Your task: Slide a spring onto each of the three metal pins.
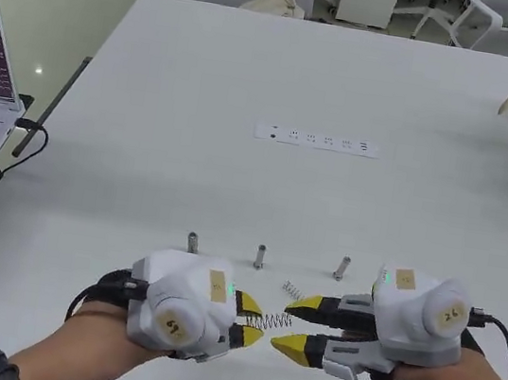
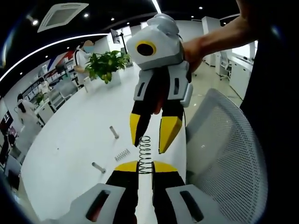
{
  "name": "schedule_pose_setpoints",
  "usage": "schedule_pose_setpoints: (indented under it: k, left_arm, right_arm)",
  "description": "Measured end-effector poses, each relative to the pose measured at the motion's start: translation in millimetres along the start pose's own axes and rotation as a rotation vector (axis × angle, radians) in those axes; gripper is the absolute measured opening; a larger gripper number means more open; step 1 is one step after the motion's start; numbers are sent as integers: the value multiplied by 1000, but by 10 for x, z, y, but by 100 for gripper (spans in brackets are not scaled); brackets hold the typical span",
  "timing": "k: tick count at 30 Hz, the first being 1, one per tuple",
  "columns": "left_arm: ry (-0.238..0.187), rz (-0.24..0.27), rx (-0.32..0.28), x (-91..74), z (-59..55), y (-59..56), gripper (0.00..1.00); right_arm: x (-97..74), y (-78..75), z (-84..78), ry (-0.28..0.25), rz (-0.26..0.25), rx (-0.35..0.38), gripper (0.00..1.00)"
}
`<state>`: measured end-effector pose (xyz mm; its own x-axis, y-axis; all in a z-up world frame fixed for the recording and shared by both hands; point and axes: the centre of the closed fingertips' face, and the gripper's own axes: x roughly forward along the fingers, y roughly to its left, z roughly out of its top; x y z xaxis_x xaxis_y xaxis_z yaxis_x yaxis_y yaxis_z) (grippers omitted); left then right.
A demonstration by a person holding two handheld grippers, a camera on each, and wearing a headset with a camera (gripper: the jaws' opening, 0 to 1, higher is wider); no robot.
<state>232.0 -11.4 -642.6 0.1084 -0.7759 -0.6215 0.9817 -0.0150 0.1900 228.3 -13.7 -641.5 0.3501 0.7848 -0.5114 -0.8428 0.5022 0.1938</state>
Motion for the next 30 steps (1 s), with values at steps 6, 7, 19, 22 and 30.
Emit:
schedule_pose_setpoints:
  k: [6, 7, 19, 22, 30]
  left_arm:
    - [30, -19, 55, 14, -29, -58, 2]
    - [31, -23, 63, 15, -27, -75, 2]
    - [51, -38, 95, 58, -43, -82, 2]
    - [47, -36, 90, 77, -28, -56, 2]
    - [17, -15, 50, 124, 31, 34, 2]
  right_arm:
    - [-15, 30, 27, -20, 25, 9, 12]
    - [-18, 45, 26, -20, 35, 9, 12]
    - [-58, 96, 40, -11, 57, 7, 8]
    - [-69, 83, 84, -6, 50, 0, 8]
    - [-62, 78, 245, 26, 49, -56, 8]
